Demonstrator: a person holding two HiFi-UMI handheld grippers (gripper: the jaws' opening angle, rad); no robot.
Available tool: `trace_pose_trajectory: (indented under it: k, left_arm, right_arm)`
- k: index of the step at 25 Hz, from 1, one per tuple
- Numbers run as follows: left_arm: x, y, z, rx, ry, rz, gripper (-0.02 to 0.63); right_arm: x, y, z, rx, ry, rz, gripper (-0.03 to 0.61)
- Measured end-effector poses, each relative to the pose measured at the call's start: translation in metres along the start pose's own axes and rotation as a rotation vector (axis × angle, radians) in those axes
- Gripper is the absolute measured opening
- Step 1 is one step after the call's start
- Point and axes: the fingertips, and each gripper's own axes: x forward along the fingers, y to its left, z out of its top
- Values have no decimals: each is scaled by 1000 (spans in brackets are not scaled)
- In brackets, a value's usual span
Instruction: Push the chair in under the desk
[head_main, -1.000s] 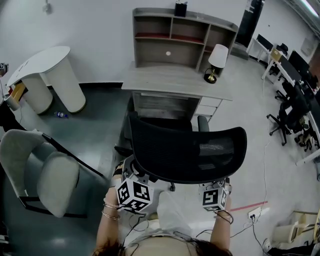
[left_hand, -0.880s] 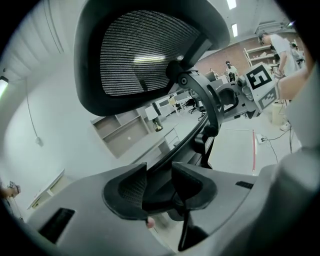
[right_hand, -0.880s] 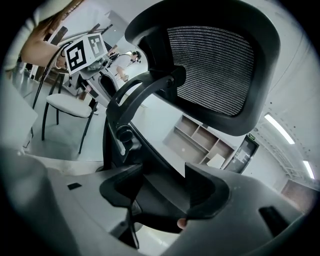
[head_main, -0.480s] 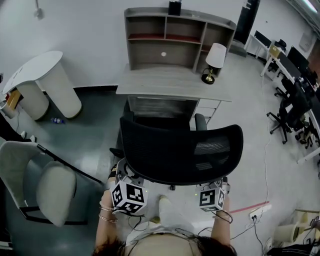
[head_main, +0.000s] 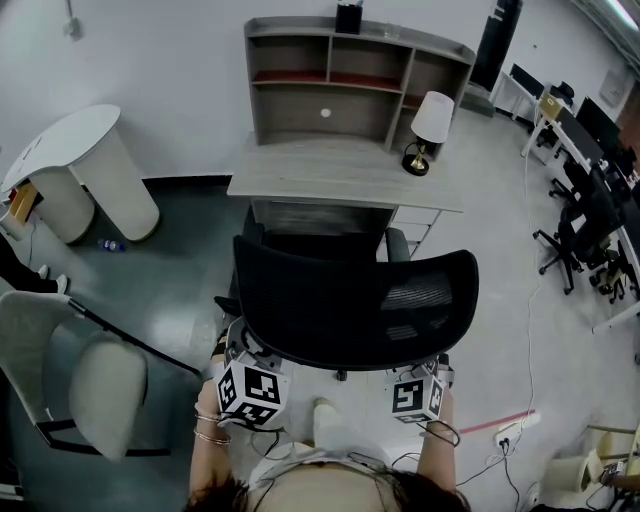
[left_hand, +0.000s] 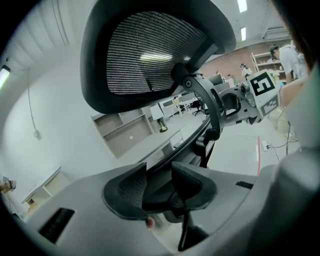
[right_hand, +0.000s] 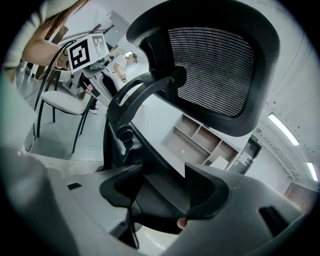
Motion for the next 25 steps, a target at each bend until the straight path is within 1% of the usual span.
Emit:
trace_pose_trajectory:
  k: [16,25]
  left_arm:
    - [34,21,9,-32,10,-2,152]
    - [47,31,13,-36,8,-2,153]
  right_arm:
    - [38,-19,-1,-2,-4,0,244]
    - [53,-25,1,1,-18,-3,244]
